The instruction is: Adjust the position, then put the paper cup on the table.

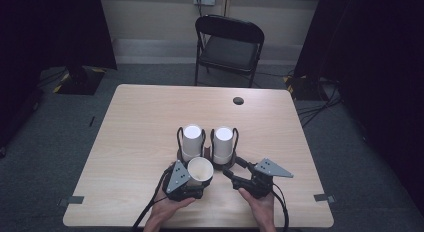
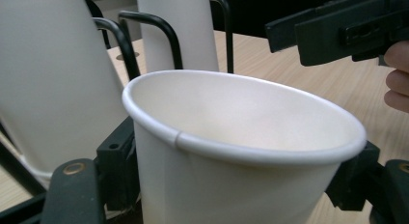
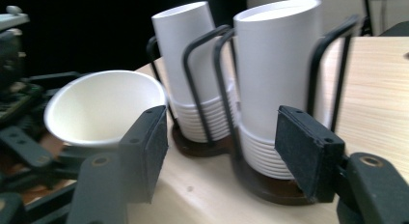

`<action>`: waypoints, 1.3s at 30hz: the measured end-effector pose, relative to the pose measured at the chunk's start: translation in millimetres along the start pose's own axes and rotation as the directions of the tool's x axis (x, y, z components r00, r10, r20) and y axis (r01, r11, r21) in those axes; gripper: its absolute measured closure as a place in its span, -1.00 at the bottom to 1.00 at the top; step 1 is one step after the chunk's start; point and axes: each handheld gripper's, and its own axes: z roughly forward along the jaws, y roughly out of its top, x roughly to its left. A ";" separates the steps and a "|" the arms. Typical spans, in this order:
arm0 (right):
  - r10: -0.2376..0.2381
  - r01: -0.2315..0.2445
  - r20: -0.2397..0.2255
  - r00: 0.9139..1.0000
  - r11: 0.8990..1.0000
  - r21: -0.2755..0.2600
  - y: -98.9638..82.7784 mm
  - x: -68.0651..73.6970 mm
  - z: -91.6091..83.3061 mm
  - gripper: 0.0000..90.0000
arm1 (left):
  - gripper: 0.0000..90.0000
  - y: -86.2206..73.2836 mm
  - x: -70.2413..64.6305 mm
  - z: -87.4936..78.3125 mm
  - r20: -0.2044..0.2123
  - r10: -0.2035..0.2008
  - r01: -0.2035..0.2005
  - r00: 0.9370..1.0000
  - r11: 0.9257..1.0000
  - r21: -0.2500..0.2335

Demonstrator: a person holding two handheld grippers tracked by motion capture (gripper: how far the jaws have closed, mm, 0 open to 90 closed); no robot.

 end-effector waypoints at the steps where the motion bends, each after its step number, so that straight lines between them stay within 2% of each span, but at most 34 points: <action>1: -0.003 0.004 0.013 1.000 1.000 -0.009 -1.2 -0.9 -1.0 -0.23 | -0.47 0.2 1.1 -1.6 0.000 0.003 -0.003 1.000 1.000 -0.001; 5: -0.054 0.057 0.097 0.994 0.998 -0.030 -7.0 -5.5 -4.4 -0.26 | -0.47 0.6 5.4 -7.1 -0.010 -0.001 0.001 1.000 1.000 -0.017; 7: -0.065 0.068 0.114 0.991 0.997 -0.027 -9.7 -8.6 -5.6 -0.30 | -0.48 0.8 8.6 -9.7 -0.017 -0.004 0.003 1.000 1.000 -0.017; 10: -0.065 0.069 0.143 0.988 0.997 -0.018 -14.0 -12.8 -6.1 -0.34 | -0.48 0.5 14.2 -14.1 -0.030 -0.025 0.024 0.999 0.999 -0.033; 14: -0.056 0.063 0.189 0.980 0.997 -0.035 -19.7 -17.8 -7.4 -0.41 | -0.48 -0.3 22.6 -20.4 -0.051 -0.046 0.043 0.998 0.998 -0.050; 16: -0.056 0.066 0.217 0.974 0.997 -0.040 -21.9 -19.6 -7.8 -0.43 | -0.48 -0.5 27.6 -24.4 -0.065 -0.060 0.056 0.996 0.997 -0.058; 20: -0.050 0.061 0.251 0.967 0.997 -0.037 -26.4 -22.6 -8.6 -0.49 | -0.48 1.1 34.4 -31.4 -0.087 -0.120 0.111 0.989 0.988 -0.104; 22: -0.045 0.058 0.263 0.964 0.998 -0.040 -28.9 -24.3 -8.4 -0.51 | -0.48 1.8 38.0 -34.3 -0.098 -0.124 0.113 0.987 0.987 -0.110; 24: -0.061 0.075 0.287 0.956 0.997 -0.037 -30.2 -25.3 -8.9 -0.52 | -0.48 2.2 42.8 -37.2 -0.111 -0.135 0.123 0.985 0.987 -0.108; 28: -0.041 0.063 0.301 0.953 0.996 -0.061 -31.7 -31.8 -9.8 -0.52 | -0.48 4.4 55.3 -42.2 -0.142 -0.149 0.133 0.979 0.984 -0.116; 31: -0.045 0.071 0.302 0.952 0.995 -0.075 -31.9 -33.0 -10.7 -0.53 | -0.48 5.4 65.5 -43.0 -0.171 -0.157 0.139 0.973 0.984 -0.112; 34: -0.068 0.091 0.290 0.955 0.994 -0.067 -33.6 -32.2 -10.8 -0.51 | -0.48 6.4 75.2 -43.5 -0.190 -0.176 0.157 0.966 0.981 -0.110; 37: -0.097 0.121 0.298 0.950 0.990 -0.065 -36.2 -29.9 -11.7 -0.50 | -0.48 5.6 82.4 -44.8 -0.189 -0.200 0.180 0.961 0.976 -0.120; 38: -0.095 0.122 0.293 0.951 0.990 -0.073 -37.2 -29.8 -12.1 -0.49 | -0.48 4.8 84.5 -44.5 -0.197 -0.210 0.188 0.958 0.974 -0.123; 39: -0.096 0.124 0.296 0.950 0.989 -0.075 -38.0 -29.7 -12.2 -0.48 | -0.48 4.0 86.3 -44.3 -0.209 -0.207 0.185 0.956 0.976 -0.118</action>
